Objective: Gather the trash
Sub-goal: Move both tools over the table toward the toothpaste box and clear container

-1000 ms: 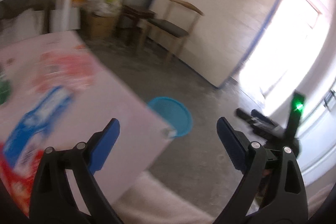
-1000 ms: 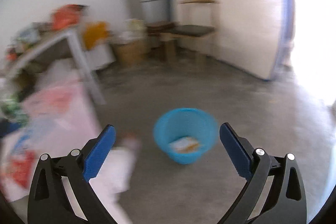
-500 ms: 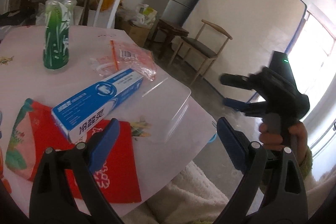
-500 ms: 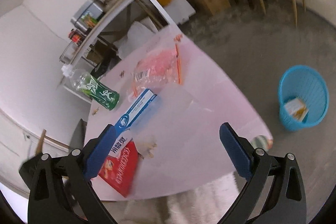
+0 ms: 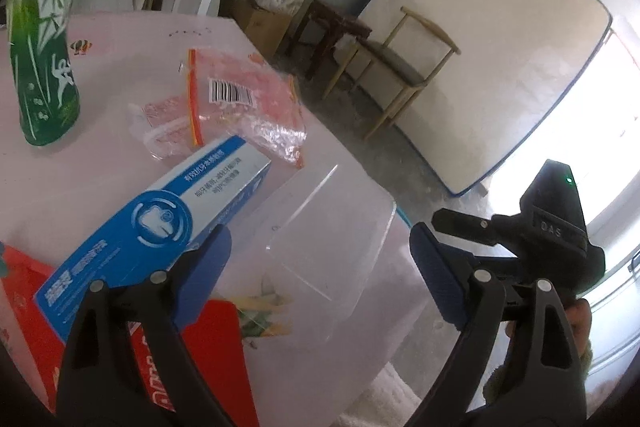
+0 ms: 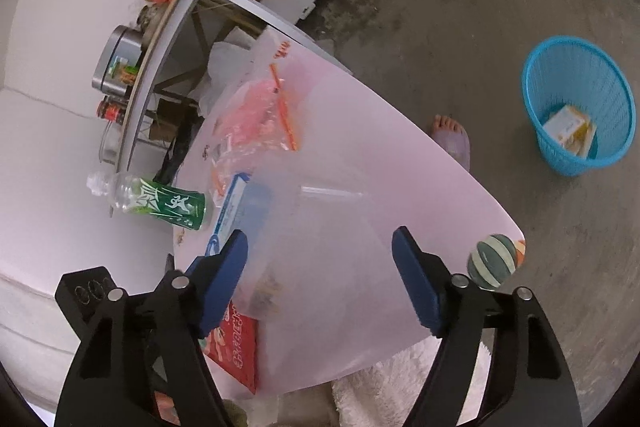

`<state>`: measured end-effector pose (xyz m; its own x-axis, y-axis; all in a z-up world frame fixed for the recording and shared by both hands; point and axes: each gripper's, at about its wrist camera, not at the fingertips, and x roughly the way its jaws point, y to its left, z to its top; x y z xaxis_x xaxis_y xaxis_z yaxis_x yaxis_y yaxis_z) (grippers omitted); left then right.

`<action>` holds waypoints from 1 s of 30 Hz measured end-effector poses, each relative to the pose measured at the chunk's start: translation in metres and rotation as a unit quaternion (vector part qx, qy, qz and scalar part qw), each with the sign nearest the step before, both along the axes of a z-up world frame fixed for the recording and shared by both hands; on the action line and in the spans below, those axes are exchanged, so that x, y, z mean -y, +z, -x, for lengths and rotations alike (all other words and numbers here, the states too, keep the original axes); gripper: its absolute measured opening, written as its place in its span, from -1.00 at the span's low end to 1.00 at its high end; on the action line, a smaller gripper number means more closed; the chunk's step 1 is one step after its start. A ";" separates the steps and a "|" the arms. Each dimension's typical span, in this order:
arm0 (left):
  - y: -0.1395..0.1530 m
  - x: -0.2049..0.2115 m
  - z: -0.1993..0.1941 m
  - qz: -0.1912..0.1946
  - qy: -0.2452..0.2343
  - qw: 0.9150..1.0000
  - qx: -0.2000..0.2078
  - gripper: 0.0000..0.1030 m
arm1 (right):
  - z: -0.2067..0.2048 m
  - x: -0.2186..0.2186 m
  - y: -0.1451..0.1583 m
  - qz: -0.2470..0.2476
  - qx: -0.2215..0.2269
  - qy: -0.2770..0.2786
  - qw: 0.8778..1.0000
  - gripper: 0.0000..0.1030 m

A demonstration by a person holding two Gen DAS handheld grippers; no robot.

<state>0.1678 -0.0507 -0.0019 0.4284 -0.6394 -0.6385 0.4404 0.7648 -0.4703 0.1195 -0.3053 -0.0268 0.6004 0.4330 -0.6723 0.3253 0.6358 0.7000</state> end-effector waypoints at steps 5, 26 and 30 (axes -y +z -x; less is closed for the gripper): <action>-0.009 0.011 -0.004 -0.015 -0.004 1.000 -0.016 0.67 | 0.001 0.005 -0.012 -0.020 -0.007 -0.001 1.000 0.36; -0.045 0.043 0.042 0.117 -0.169 0.968 -0.141 0.67 | -0.006 0.005 0.000 0.048 -0.019 0.033 0.998 0.71; -0.038 0.030 0.056 0.108 -0.162 0.974 -0.119 0.67 | -0.020 -0.014 0.012 0.109 -0.027 0.062 0.992 0.82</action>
<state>0.1121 -0.0802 -0.0397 0.0382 -0.8468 -0.5305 0.5008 0.4756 -0.7232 0.1396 -0.2916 -0.0146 0.5128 0.3417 -0.7876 0.2680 0.8078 0.5250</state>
